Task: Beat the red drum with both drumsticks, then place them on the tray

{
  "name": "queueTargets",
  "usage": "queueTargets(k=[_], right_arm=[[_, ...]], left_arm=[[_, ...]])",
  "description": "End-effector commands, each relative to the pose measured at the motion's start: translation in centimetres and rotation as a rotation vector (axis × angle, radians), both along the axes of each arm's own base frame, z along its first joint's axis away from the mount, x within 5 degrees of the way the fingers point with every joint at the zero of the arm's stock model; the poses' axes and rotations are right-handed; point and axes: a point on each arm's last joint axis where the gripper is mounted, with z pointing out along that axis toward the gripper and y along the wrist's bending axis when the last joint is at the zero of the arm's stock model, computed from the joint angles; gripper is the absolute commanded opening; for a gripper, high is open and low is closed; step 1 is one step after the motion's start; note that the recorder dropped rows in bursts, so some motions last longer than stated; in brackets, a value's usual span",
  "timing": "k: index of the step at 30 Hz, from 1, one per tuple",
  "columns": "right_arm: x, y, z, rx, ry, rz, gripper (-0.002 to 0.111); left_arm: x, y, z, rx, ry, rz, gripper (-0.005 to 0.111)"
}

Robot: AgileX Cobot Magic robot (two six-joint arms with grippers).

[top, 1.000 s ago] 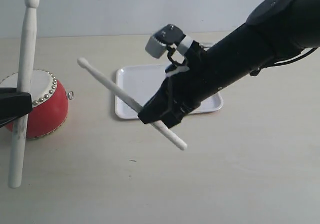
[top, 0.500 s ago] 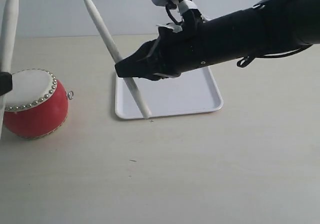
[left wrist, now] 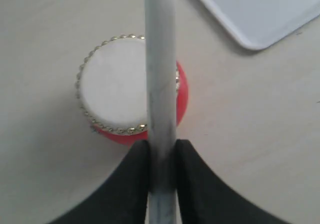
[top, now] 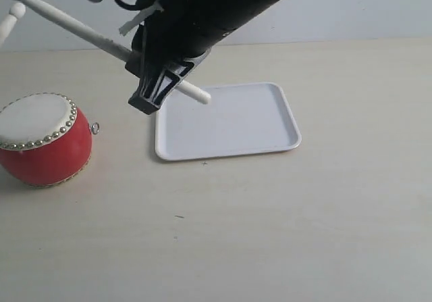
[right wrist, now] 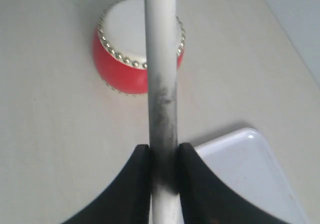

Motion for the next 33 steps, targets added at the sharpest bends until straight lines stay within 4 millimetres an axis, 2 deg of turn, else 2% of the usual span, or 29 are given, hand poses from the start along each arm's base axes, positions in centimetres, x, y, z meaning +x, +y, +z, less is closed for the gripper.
queueTargets(k=[1,4,5,9,14,21,28,33], right_arm=[[-0.4,0.9,0.8,-0.088,-0.131,-0.049,0.0],[0.4,1.6,-0.8,-0.103,-0.097,-0.092,0.0],[1.2,2.2,-2.2,-0.135,-0.066,-0.1,0.0],[3.3,4.0,-4.8,-0.196,-0.042,-0.108,0.0],[5.4,4.7,-5.9,-0.319,-0.105,-0.105,0.0],[4.7,6.4,-6.3,-0.513,-0.303,0.019,0.0],[4.6,6.8,-7.4,-0.551,-0.293,0.032,0.0],[4.7,6.8,-7.5,-0.556,-0.294,0.034,0.0]], left_arm=[[1.5,1.3,0.1,0.157,0.059,0.091,0.0],[1.8,2.4,-0.7,0.234,0.13,0.238,0.0],[1.9,2.7,-1.1,0.253,0.163,0.289,0.0],[2.6,2.6,-2.1,0.278,0.222,0.282,0.0],[3.9,2.1,-3.5,0.315,0.262,0.193,0.0],[4.7,1.7,-3.8,0.326,0.224,0.105,0.0],[4.9,1.0,-4.9,0.316,0.168,-0.034,0.0],[4.9,1.0,-5.0,0.318,0.165,-0.039,0.0]])
